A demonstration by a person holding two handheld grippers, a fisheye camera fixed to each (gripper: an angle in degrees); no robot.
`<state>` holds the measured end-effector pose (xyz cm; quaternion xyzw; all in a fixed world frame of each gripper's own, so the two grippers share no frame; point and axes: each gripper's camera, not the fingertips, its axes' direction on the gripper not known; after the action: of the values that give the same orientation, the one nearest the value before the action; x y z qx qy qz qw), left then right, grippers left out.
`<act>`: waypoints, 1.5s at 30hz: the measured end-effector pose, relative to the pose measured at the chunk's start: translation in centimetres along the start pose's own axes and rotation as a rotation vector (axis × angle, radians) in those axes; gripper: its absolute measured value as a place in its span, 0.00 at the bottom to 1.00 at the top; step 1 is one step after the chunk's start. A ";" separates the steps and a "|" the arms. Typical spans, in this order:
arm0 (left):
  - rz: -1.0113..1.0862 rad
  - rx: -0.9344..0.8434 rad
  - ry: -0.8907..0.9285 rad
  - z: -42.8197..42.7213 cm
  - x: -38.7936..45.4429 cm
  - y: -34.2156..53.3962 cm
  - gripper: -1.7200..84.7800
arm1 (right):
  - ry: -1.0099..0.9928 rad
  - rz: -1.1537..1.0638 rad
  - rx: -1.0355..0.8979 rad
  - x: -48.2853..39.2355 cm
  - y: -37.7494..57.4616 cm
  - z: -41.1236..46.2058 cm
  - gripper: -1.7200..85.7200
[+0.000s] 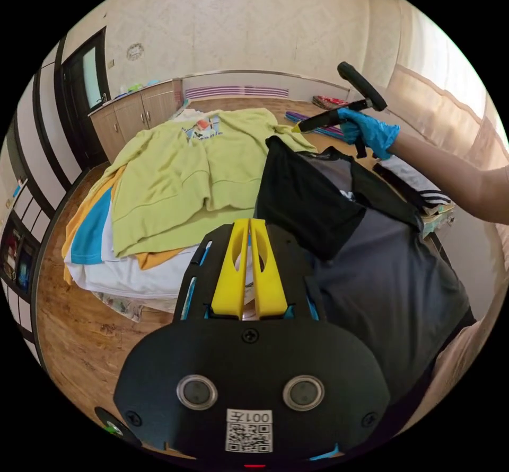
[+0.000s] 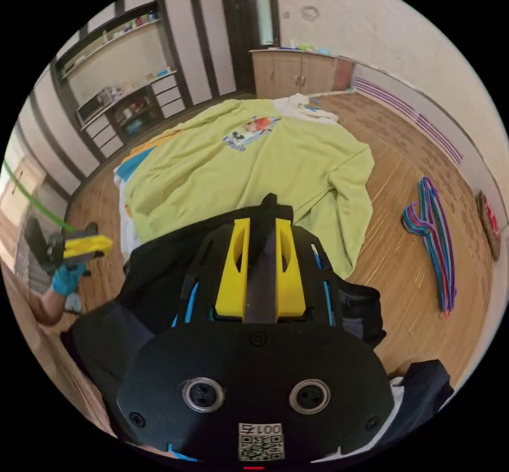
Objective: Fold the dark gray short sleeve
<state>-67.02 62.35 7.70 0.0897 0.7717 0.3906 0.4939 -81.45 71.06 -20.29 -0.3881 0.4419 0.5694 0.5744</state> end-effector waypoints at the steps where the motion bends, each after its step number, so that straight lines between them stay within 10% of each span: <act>1: 0.017 0.011 0.025 -0.5 0.6 -0.2 0.01 | 0.001 -0.061 -0.017 -1.5 1.0 -0.7 0.10; 12: 0.158 -0.138 0.228 0.7 5.8 -1.3 0.05 | -0.044 -0.380 -0.283 -12.9 10.2 -0.5 0.14; 45: 0.147 -0.262 0.209 1.3 8.4 -1.0 0.02 | 0.302 -0.021 -0.208 -11.4 17.7 -3.2 0.04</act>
<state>-69.83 66.77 0.95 0.0397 0.7527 0.5301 0.3884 -98.91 65.32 -9.42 -0.5311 0.4577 0.5412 0.4642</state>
